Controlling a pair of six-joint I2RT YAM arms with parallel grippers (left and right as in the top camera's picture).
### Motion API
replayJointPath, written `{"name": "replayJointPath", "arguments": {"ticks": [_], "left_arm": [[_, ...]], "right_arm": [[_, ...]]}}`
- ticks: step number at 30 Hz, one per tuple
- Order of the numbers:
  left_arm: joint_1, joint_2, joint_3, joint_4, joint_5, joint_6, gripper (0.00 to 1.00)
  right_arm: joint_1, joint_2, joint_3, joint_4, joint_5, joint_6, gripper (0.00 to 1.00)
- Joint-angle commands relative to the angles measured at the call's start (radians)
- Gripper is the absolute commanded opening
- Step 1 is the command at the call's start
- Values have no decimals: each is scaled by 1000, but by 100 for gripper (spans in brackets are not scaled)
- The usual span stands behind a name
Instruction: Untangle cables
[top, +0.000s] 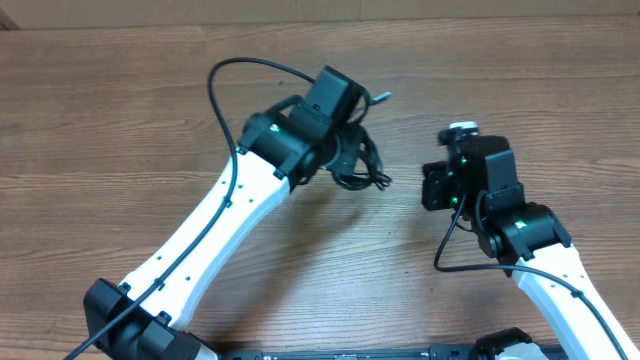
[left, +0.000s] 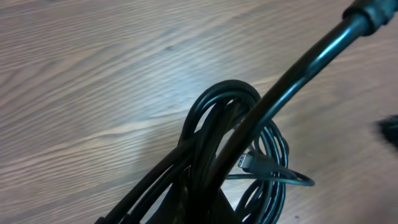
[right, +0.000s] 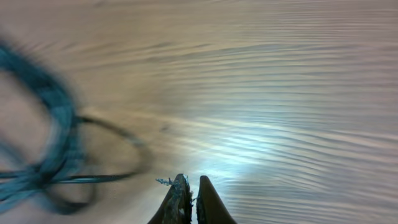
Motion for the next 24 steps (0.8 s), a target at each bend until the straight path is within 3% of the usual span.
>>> {"name": "replayJointPath", "arguments": {"ticks": [1,5,8,11,15,18,24], "left_arm": [[27,-15,29,-11,-37,-21,4],[27,-15,29,-16,-36,-19,4],[25,-15,29,-9,17,66,4],[25,-15,29,-7,82,167,4],[26,-15,29,-9,127,210,4],[26,-15,29,-13,246,273,4],[26,-15,29,-13,281,233,4]], "right_arm": [[-37,2,19,-8,115,136,4],[-65,2,19,-7,76,145,4],[-64,2,19,32,-150,-61,6],[-64,2,19,56,-420,-244,33],[-64,2,19,44,-582,-367,51],[-64,2,19,31,-595,-394,52],[-64,2,19,13,-703,-449,53]]}}
